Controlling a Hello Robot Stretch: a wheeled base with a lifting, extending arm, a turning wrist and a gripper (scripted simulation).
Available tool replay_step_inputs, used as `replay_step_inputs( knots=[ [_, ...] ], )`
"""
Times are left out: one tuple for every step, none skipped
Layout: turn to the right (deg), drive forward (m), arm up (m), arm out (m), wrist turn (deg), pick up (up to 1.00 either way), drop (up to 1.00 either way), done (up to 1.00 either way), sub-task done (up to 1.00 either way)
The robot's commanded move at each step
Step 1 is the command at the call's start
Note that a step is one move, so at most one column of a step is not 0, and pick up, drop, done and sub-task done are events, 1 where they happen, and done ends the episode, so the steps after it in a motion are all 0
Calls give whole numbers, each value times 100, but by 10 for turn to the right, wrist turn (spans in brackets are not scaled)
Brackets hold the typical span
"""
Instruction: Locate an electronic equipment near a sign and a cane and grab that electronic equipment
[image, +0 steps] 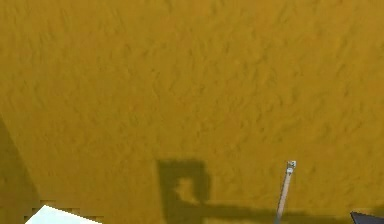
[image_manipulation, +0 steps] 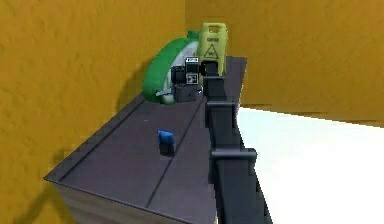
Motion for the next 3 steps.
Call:
replay_step_inputs(
  knots=[
    [0,0,-30,0,0,0,0,0,0],
    [0,0,0,0,0,100,0,0,0],
    [0,0,10,0,0,0,0,0,0]
  ],
)
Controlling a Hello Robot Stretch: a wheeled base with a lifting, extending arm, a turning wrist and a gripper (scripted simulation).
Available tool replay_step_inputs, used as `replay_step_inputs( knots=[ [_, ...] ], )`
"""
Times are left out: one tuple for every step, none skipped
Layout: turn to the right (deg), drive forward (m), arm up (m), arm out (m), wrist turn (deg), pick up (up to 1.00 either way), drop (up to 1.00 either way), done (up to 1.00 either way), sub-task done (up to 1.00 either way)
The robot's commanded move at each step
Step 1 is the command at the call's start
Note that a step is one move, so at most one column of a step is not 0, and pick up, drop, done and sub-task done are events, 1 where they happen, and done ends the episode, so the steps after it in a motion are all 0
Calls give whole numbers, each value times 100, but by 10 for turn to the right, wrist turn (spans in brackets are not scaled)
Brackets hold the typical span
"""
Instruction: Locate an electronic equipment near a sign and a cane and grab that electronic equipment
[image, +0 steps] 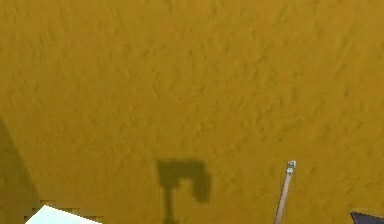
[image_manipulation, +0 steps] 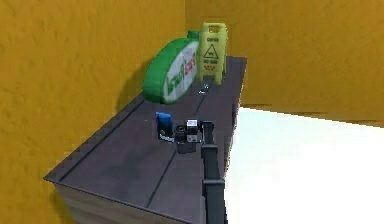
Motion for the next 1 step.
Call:
replay_step_inputs(
  knots=[
    [0,0,0,0,0,0,0,100,0]
  ],
)
